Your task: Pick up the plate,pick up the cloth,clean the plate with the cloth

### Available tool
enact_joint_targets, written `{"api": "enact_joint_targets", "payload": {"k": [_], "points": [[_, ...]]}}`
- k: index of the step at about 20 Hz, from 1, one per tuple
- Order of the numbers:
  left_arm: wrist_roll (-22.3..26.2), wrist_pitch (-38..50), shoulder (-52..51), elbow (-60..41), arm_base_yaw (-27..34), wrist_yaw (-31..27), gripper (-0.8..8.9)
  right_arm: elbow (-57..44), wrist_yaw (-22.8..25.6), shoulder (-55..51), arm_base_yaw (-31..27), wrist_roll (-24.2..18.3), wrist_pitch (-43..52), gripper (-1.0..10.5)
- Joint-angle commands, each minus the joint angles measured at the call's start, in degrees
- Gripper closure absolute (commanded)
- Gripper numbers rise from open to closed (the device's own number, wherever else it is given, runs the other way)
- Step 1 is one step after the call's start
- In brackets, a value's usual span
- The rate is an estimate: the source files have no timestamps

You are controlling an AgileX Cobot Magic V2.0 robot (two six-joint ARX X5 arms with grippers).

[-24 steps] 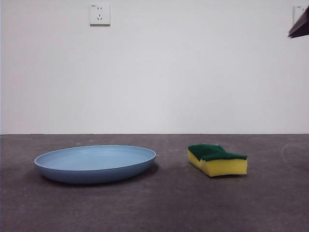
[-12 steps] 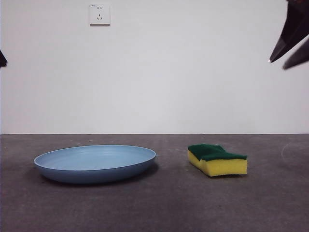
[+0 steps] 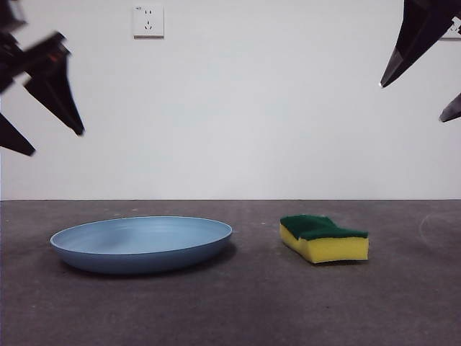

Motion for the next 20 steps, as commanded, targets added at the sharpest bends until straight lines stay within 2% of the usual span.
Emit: {"api": "enact_joint_targets", "payload": {"k": [1,6,13,14,16,17,20], "points": [[2.6,-2.99,6.78,3.39,-1.57,-0.52,4.05,0.2,-0.04,0.04,0.2,0.15,-1.09,4.8],[3.82,-2.71,16.87,5.97,-3.93,-5.55,4.05,0.2,-0.04,0.04,0.2,0.15,-1.95,4.8],[3.8,-0.2,25.11,5.97,-4.98,-6.16,4.1,0.2,-0.04,0.04,0.2,0.17,-2.05,4.8],[3.8,0.13,25.29,5.97,-5.18,-6.16,4.46,0.2,-0.04,0.04,0.2,0.17,-2.05,4.8],[4.61,0.2,25.29,5.97,-5.42,-6.14,7.5,0.2,-0.04,0.04,0.2,0.17,-2.05,4.8],[5.55,0.2,25.29,5.97,-5.46,-6.14,8.25,0.2,-0.04,0.04,0.2,0.17,-2.05,4.8],[5.73,0.28,25.29,5.97,-5.44,-6.34,8.21,0.2,-0.04,0.04,0.2,0.31,-2.05,4.8]]}}
